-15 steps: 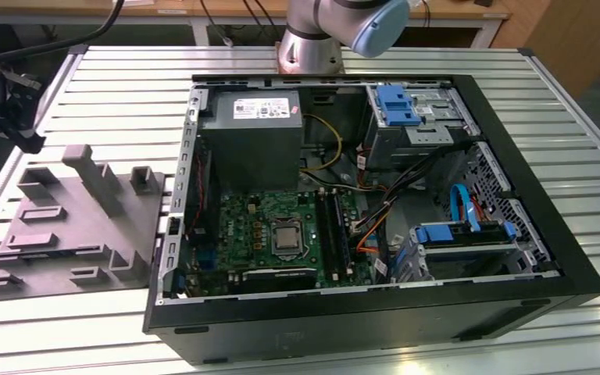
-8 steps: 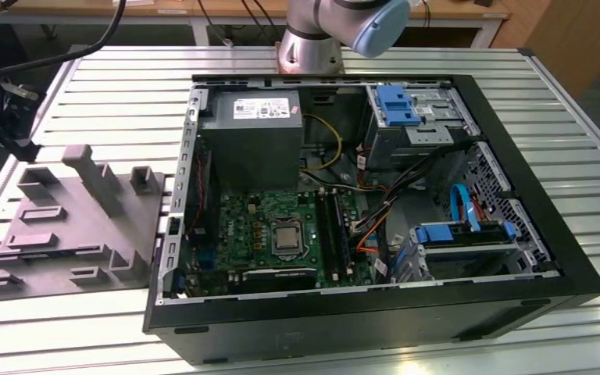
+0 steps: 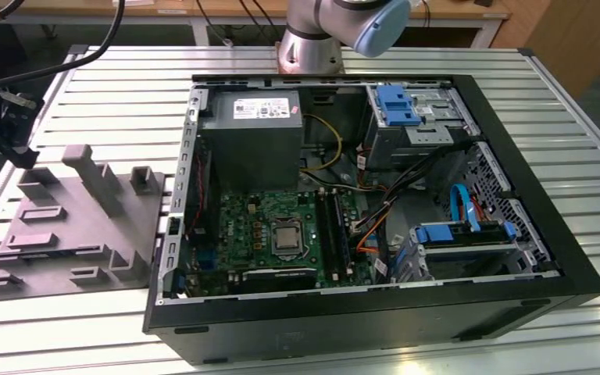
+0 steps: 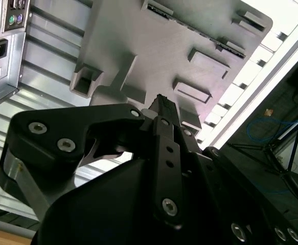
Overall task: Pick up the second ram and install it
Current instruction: 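Reach for the second ram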
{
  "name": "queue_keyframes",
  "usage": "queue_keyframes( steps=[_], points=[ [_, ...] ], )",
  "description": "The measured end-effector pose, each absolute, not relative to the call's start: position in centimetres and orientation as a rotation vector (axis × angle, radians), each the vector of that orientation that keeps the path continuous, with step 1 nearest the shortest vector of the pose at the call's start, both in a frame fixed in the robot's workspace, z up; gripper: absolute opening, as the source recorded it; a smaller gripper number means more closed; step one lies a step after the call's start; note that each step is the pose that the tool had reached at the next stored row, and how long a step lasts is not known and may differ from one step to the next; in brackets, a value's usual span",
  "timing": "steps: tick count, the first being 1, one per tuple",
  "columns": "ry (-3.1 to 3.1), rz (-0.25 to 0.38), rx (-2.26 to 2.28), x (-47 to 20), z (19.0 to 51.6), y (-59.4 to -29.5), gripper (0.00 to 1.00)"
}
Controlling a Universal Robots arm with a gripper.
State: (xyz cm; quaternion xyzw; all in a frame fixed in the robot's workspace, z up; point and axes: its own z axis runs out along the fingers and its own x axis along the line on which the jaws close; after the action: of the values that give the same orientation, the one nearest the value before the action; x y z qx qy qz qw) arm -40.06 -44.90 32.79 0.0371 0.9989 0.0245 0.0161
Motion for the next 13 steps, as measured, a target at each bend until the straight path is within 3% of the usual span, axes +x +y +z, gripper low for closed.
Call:
queue_keyframes(
  steps=[13],
  points=[
    [3.106,0.076,0.115,-40.14,32.34,-45.38,0.10]
  ],
)
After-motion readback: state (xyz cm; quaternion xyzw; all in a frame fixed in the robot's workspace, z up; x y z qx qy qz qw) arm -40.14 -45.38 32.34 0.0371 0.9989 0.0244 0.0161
